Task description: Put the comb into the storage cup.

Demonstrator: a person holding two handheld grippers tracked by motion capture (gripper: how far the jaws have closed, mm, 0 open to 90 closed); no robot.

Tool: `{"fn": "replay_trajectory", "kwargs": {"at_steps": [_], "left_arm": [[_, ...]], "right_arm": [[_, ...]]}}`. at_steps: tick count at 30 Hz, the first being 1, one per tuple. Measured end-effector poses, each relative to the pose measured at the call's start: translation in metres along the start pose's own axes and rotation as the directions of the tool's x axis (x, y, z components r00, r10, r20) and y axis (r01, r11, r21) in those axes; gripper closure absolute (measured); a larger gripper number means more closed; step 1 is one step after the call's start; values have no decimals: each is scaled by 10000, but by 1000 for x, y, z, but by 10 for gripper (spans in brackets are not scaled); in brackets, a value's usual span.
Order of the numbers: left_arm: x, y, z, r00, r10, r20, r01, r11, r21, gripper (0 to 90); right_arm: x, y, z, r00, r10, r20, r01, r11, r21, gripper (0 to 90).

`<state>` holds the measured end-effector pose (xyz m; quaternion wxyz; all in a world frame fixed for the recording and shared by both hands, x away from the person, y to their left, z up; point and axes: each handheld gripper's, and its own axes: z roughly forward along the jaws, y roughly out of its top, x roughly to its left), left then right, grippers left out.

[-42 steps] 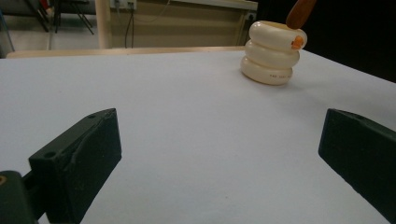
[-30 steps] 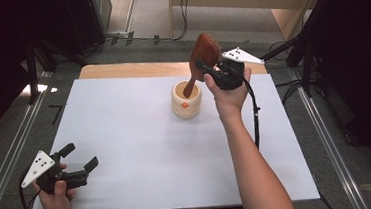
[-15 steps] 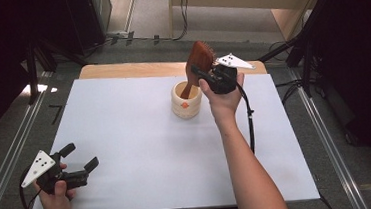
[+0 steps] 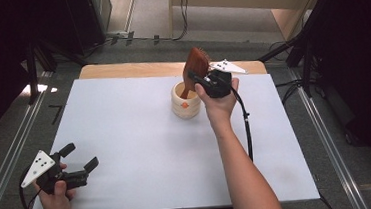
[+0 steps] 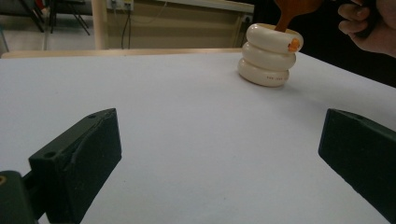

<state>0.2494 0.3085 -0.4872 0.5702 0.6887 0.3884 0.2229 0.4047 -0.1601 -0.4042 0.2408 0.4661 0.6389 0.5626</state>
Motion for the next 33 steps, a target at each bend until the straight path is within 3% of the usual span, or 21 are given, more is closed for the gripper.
{"fn": "replay_trajectory", "kwargs": {"at_steps": [19, 27, 33], "left_arm": [[1, 0, 0, 10000, -40, 64, 41, 10000, -30, 0], [1, 0, 0, 10000, -25, 61, 26, 10000, -17, 0], [0, 0, 1, 10000, -14, 47, 14, 10000, -7, 0]], "right_arm": [[3, -16, 15, 9995, 297, 61, -298, 9993, 225, 543], [-2, -19, 15, 9959, 899, 123, -901, 9959, 116, 541], [-14, -25, 13, 9848, 1710, 311, -1709, 9853, -65, 515]]}}
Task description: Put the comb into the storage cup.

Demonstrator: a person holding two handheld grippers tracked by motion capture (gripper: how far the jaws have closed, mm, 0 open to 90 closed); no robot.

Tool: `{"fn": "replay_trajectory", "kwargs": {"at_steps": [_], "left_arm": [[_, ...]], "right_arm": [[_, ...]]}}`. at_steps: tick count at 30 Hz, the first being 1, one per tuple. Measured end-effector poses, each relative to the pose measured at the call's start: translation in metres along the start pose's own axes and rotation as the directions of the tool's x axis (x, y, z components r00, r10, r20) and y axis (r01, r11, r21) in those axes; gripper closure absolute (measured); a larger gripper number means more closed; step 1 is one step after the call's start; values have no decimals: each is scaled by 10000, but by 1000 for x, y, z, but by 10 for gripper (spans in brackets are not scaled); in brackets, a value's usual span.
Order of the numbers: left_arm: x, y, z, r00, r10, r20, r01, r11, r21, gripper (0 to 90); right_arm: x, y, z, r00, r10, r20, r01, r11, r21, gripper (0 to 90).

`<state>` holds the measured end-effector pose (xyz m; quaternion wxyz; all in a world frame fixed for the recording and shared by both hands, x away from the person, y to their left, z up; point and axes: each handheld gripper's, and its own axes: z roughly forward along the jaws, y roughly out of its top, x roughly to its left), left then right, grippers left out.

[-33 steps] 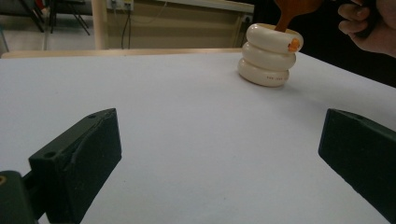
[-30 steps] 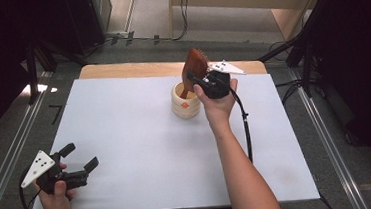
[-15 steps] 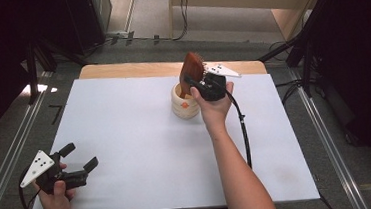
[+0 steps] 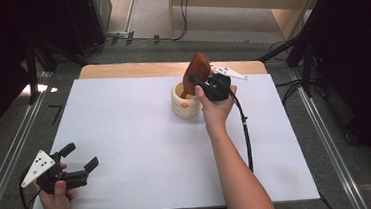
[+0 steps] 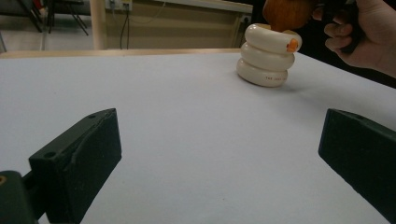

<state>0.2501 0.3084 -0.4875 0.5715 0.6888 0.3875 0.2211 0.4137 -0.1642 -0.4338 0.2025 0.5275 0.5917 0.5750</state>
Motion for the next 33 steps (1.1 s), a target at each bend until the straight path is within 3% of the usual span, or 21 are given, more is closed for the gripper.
{"fn": "replay_trajectory", "kwargs": {"at_steps": [15, 23, 29, 33], "left_arm": [[0, 0, 0, 10000, 14, -10, -14, 10000, -1, 0], [0, 0, 0, 10000, 24, -8, -24, 10000, 7, 0], [0, 0, 0, 10000, 29, -1, -29, 10000, 9, 0], [0, 0, 0, 10000, 20, 5, -20, 10000, 1, 0]], "right_arm": [[-20, -2, -5, 9987, 417, 307, -421, 9990, 131, 423], [-21, -2, -6, 9991, 243, 348, -251, 9994, 230, 391], [-25, -2, -9, 9989, 262, 396, -276, 9990, 349, 293], [-25, -3, -11, 9996, 224, 187, -233, 9986, 482, 241]]}}
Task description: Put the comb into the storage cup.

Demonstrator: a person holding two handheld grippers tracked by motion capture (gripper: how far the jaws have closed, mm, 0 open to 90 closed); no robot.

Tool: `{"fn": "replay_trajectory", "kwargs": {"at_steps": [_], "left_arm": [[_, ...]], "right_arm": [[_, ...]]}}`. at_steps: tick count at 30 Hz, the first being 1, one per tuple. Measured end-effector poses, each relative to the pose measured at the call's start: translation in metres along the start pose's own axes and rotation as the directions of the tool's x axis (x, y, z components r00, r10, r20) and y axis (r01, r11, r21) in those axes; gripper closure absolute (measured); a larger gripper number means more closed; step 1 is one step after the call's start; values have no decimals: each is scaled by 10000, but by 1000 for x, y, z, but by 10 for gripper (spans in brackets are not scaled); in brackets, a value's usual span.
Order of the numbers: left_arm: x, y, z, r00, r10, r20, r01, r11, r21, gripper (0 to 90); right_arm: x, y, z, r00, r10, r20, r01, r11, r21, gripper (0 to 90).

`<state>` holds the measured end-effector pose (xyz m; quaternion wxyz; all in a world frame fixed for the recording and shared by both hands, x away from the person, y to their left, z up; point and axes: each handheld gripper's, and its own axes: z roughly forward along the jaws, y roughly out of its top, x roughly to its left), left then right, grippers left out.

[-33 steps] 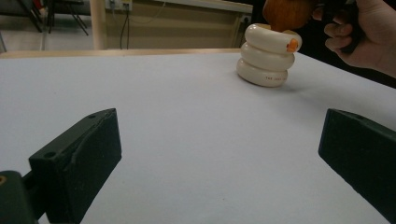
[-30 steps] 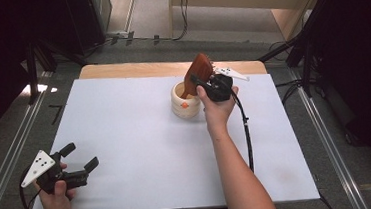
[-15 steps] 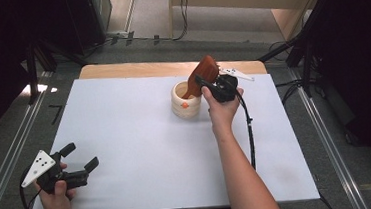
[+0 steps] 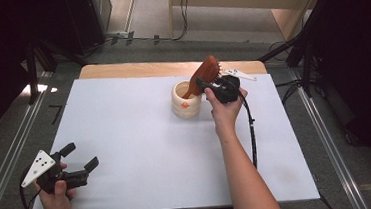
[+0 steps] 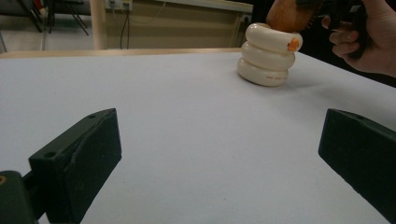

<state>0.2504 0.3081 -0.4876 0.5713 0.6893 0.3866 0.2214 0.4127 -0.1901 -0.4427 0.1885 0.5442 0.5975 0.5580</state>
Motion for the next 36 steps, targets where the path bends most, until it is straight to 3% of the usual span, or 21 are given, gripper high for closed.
{"fn": "replay_trajectory", "kwargs": {"at_steps": [12, 23, 36], "left_arm": [[0, 0, 0, 10000, 30, -8, -30, 10000, -8, 0], [0, 0, 0, 10000, 56, -5, -56, 10000, -20, 0], [-1, 0, 0, 9999, 115, -20, -115, 9999, -10, 0]], "right_arm": [[2, 1, -6, 9994, -212, -273, 215, 9997, 104, 0], [6, 2, -17, 9956, -931, 123, 931, 9956, 79, 0], [2, 0, -39, 9926, -1203, 149, 1207, 9924, -241, 0]]}}
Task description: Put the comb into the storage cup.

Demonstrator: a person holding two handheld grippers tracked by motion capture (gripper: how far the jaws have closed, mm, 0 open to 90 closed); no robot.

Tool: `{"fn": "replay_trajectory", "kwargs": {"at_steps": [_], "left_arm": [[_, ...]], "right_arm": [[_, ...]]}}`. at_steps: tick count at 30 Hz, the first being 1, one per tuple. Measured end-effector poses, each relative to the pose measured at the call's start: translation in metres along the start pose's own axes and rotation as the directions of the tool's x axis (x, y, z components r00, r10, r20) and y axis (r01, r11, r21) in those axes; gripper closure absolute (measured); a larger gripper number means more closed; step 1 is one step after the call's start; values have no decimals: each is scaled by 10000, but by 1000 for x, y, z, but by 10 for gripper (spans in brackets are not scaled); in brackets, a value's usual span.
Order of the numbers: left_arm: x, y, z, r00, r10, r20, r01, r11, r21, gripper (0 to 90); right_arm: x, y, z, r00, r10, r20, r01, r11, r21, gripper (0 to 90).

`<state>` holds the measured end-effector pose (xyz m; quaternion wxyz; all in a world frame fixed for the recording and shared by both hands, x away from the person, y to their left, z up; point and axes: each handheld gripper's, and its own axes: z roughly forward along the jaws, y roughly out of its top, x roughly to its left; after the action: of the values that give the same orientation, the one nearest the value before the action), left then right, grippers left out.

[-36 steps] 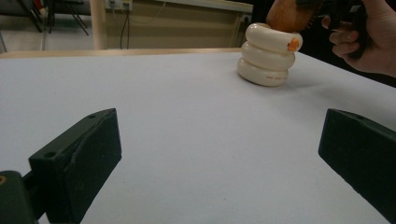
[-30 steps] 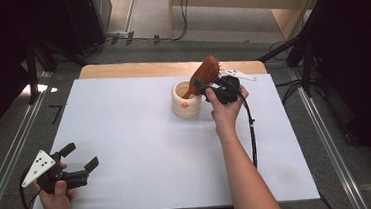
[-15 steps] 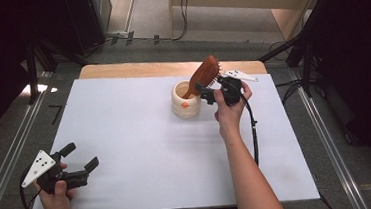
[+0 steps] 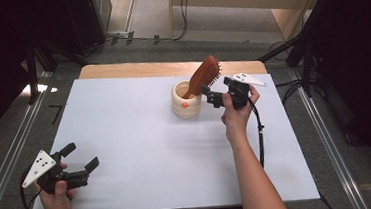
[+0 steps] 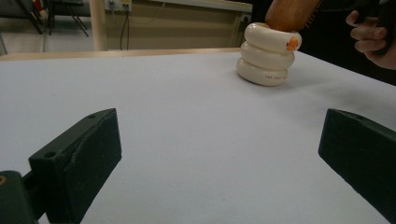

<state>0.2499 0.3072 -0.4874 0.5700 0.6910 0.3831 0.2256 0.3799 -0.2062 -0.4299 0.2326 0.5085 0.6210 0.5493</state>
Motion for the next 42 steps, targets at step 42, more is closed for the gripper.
{"fn": "replay_trajectory", "kwargs": {"at_steps": [42], "left_arm": [[-2, 0, 0, 10000, 81, -35, -81, 10000, 43, 0]], "right_arm": [[-25, -22, -93, 9893, -1395, 432, 1411, 9893, -372, 0]]}}
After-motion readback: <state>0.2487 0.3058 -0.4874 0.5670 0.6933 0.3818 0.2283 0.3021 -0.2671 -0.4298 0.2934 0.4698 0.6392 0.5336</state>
